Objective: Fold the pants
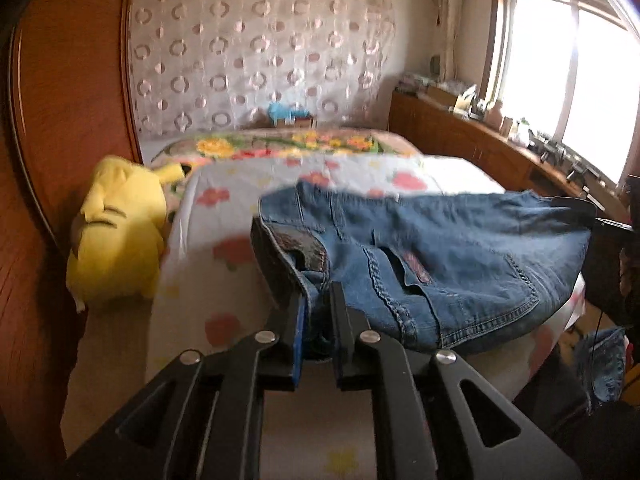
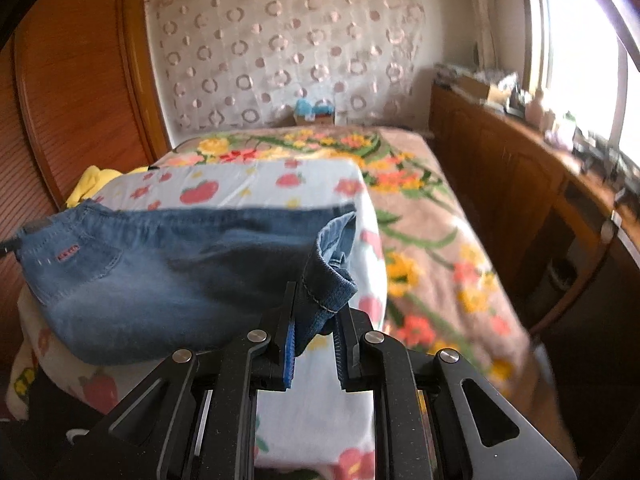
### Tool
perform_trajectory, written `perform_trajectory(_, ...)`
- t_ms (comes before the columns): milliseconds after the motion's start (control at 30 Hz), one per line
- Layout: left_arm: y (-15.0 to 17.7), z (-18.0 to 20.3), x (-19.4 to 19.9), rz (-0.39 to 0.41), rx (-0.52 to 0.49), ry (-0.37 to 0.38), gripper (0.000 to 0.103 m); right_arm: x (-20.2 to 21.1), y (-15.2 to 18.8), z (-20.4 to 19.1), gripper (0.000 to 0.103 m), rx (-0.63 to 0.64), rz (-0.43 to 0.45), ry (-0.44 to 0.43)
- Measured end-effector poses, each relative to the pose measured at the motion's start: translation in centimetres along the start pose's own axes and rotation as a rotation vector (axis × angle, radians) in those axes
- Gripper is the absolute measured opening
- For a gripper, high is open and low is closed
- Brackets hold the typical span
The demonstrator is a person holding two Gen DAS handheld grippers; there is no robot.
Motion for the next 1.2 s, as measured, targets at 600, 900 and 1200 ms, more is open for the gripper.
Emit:
perform_trajectory(600, 1.3, 1.9, 0.9, -0.002, -0.037, -0.048, 0.046, -0.1, 3.1, 0.7, 0.030, -0.076, -0.010, -0.006)
perform_trajectory(900, -0.4, 5.3, 1.5, 0.034, -0.055, 0.028, 0.056, 1.1, 3.1, 0.3, 0.037, -0.104, 0.032, -0.028)
perform_trajectory(1200, -1.5, 10.1, -0.3, 0.040, -0.087, 0.108, 0.056, 1.4, 2.5, 0.4, 0.037, -0.122, 0.046, -0.042)
Point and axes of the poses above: each gripper's, at about its wrist camera, not at the fingertips, and x roughly against the way its jaws point, z to its right, y to its underside, the point moved 5 cm from there along -x, roughly the way its jaws point, and after that the axes turned 6 degrees about z, right-handed, at the moved point
